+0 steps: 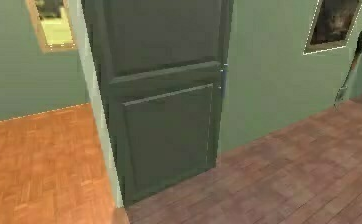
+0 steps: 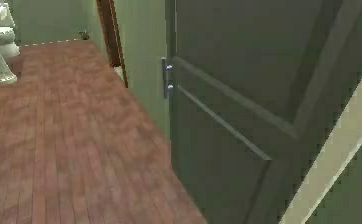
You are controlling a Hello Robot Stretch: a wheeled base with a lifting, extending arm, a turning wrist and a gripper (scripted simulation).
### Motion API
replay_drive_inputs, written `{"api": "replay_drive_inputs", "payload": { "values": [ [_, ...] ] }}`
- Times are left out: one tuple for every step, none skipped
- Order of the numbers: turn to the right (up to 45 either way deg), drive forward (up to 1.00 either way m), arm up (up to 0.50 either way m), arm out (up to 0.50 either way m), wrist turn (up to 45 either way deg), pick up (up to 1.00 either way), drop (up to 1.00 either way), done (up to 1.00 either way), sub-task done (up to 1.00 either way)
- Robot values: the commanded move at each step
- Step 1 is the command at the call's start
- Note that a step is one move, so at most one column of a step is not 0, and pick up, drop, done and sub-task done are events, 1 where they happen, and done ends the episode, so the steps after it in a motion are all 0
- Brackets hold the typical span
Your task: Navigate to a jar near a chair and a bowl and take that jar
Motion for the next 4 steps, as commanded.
{"api": "replay_drive_inputs", "payload": {
  "values": [
    [-45.0, 0.0, 0.0, 0.0, 0.0, 0.0, 0.0, 0.0, 0.0],
    [-24.0, 0.0, 0.0, 0.0, 0.0, 0.0, 0.0, 0.0, 0.0],
    [0.0, 1.0, 0.0, 0.0, 0.0, 0.0, 0.0, 0.0, 0.0],
    [-6.0, 0.0, 0.0, 0.0, 0.0, 0.0, 0.0, 0.0, 0.0]
  ]
}}
